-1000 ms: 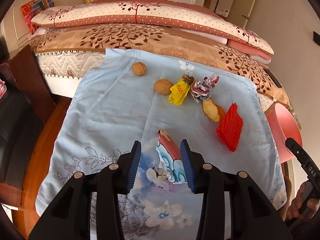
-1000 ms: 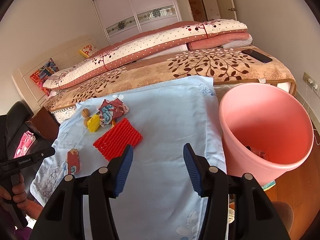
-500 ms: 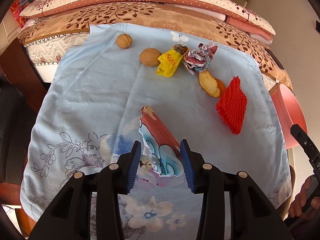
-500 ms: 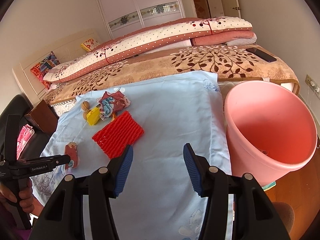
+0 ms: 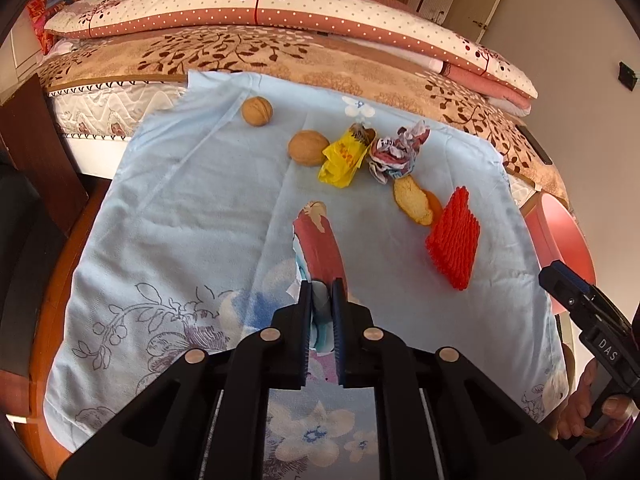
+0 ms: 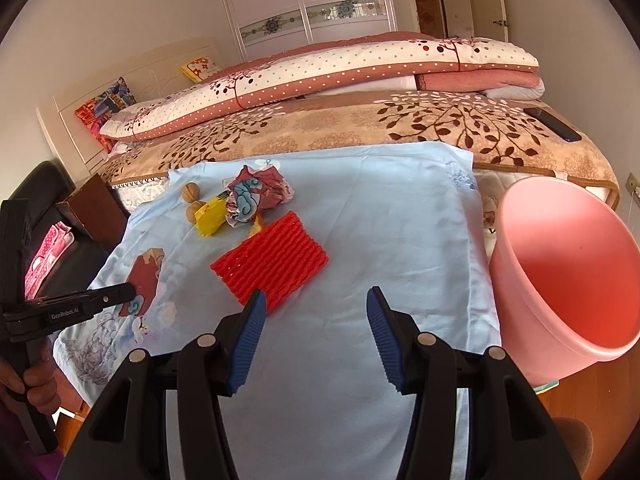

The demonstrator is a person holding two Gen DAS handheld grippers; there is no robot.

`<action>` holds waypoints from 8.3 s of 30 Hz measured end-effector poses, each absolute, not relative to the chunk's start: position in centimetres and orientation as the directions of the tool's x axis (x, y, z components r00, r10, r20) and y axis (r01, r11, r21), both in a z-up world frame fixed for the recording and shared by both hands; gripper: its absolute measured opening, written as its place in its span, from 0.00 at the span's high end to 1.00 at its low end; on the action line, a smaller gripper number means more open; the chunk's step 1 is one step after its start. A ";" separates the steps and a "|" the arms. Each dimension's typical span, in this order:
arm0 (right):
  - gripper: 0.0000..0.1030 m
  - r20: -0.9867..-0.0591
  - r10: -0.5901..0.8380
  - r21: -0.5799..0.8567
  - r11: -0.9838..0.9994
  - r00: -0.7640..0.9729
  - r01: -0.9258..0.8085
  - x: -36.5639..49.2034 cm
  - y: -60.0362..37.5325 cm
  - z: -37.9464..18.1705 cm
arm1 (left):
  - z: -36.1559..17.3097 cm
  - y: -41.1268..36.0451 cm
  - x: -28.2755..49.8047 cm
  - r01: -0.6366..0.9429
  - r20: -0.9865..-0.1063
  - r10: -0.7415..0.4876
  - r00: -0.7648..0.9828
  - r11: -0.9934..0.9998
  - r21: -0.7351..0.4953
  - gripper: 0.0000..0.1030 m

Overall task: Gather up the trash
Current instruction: 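Grasp the printed paper wrapper with the left tool while the right tool grasps the red mesh sleeve, then carry the paper wrapper and red mesh sleeve over the pink bucket and open both tools, then move both open tools back over the remaining items on the sheet, then grasp the bread crust with the left tool while the right tool grasps the orange peel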

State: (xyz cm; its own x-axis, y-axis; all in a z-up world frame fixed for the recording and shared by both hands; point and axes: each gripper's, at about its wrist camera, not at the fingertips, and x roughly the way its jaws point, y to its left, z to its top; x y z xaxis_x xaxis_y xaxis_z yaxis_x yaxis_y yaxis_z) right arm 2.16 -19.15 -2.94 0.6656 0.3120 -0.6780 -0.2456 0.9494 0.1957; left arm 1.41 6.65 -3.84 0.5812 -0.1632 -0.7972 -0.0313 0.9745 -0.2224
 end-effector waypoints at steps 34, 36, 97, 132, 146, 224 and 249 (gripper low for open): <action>0.91 -0.790 0.254 0.127 0.958 0.558 -0.256 6.1 -14.4 -6.7 | -3.4 7.4 3.8 0.090 -0.736 -0.300 0.607 0.946 -0.311 0.91; 0.91 -0.779 0.258 0.140 0.960 0.571 -0.243 6.0 -15.2 -6.1 | -3.0 6.9 3.9 0.107 -0.728 -0.308 0.613 0.945 -0.310 0.91; 0.90 -0.682 0.027 0.321 0.909 0.730 0.266 0.5 -40.0 -4.7 | -0.1 -24.4 6.1 0.644 -0.649 -0.590 0.481 0.740 -0.196 0.91; 0.68 -0.673 0.010 0.329 0.900 0.740 0.287 -0.5 -40.3 -4.5 | -0.3 -24.8 5.7 0.634 -0.653 -0.583 0.484 0.747 -0.197 0.62; 0.60 -0.634 0.083 0.322 0.932 0.769 0.165 -0.3 -34.4 -2.8 | 0.7 -18.8 5.3 0.535 -0.627 -0.512 0.587 0.827 -0.173 0.62; 0.80 -0.803 0.300 0.222 0.953 0.515 -0.208 12.4 -11.1 -8.2 | -3.0 4.0 4.2 0.154 -0.667 -0.269 0.695 0.961 -0.228 0.62; 0.84 -0.735 0.271 0.279 0.956 0.621 -0.087 7.2 -18.7 -5.3 | -6.3 -1.6 9.9 0.196 -0.760 -0.283 0.585 0.959 -0.206 0.62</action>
State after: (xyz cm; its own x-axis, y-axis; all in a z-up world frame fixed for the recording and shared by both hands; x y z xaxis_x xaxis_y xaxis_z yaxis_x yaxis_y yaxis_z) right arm 7.23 -18.73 -5.33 0.6213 0.2711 -0.7351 -0.0871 0.9563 0.2791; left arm 9.90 -1.60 -6.27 0.5848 -0.2828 -0.7603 0.1962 0.9587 -0.2057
